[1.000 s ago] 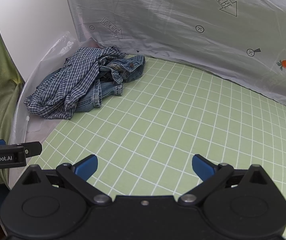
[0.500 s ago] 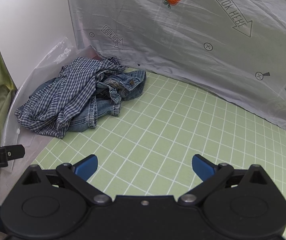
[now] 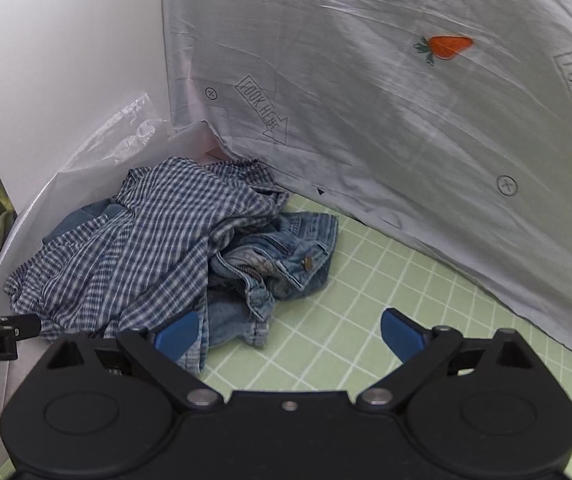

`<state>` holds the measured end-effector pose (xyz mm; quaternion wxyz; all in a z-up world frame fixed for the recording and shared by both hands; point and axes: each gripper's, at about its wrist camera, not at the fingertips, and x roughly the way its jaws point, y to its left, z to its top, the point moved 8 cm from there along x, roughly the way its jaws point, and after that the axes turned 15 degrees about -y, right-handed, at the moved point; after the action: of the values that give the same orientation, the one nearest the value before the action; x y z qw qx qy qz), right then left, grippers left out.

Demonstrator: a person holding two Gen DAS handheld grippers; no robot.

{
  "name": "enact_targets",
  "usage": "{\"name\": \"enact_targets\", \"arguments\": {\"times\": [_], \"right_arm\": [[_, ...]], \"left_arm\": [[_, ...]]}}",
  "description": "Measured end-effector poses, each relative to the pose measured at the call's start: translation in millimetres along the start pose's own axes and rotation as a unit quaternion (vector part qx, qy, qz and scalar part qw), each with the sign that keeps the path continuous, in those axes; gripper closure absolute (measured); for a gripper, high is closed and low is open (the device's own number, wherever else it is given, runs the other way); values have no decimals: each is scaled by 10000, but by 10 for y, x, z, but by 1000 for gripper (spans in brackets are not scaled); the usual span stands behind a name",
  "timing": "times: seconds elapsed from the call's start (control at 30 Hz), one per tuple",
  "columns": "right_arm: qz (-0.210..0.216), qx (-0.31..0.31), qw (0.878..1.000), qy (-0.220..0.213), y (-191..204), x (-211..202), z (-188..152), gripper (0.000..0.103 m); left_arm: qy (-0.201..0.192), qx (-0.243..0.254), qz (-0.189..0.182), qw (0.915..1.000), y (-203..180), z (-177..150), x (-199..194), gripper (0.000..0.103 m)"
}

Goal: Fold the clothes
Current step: 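Reach both tools into the heap and close them on the checked shirt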

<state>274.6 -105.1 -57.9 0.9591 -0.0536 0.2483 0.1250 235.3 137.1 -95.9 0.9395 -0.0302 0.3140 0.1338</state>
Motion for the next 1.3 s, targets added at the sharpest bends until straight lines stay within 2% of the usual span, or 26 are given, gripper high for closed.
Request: {"name": "enact_targets", "arguments": {"times": [0.07,0.1,0.17,0.27,0.3,0.43,0.5,0.53,0.57,0.6,0.63,0.67,0.7,0.77,0.8,0.9,1.07,1.17,1.23,1.3], "right_arm": [[77,5,10000,20,61,227,65,7],[115,16,9999,29,86,331,91,15],[203,78,9997,79,172,562,130,21],[386,127,9991,79,329,864,201,25],[419,146,9990,94,374,949,212,28],[454,204,9986,167,528,1257,234,31],[366,152,9990,210,567,1355,219,39],[363,134,9990,224,583,1379,210,42],[382,159,9988,247,589,1392,199,47],[404,192,9986,273,593,1404,188,55],[426,226,9984,298,596,1416,178,59],[389,154,9988,255,590,1407,179,73],[357,61,9992,169,572,1381,190,87],[357,35,9994,14,515,1311,215,99],[397,136,9991,-44,476,1266,229,101],[431,376,9981,-248,359,1110,276,103],[11,373,9972,-652,62,740,349,103],[-179,652,9962,-542,-176,590,305,103],[-153,863,9954,-381,-261,535,239,101],[-91,939,9951,-295,-267,501,193,94]], "left_arm": [[88,31,75,9999,23,30,205,7],[138,40,107,9998,37,38,302,7],[213,13,51,9998,38,35,468,15],[318,-56,-41,9995,14,15,663,27],[332,-67,-65,9994,4,12,722,28],[443,-98,-169,9988,-27,-12,875,42],[459,-253,-310,9981,-36,-25,889,53],[460,-325,-370,9977,-41,-30,886,61],[440,-368,-404,9975,-45,-32,876,73],[410,-383,-420,9975,-46,-30,861,80],[386,-387,-436,9976,-48,-29,842,93],[351,-397,-457,9975,-47,-25,817,96],[314,-409,-477,9975,-45,-20,790,97],[249,-474,-527,9972,-38,0,731,98],[218,-503,-554,9970,-39,13,696,98],[112,-496,-614,9968,-66,58,572,99],[-84,-491,-751,9959,-131,122,331,99],[-159,-500,-874,9948,-197,123,211,99],[-160,-533,-902,9944,-213,98,143,99],[-154,-638,-908,9937,-205,86,121,99]]}}
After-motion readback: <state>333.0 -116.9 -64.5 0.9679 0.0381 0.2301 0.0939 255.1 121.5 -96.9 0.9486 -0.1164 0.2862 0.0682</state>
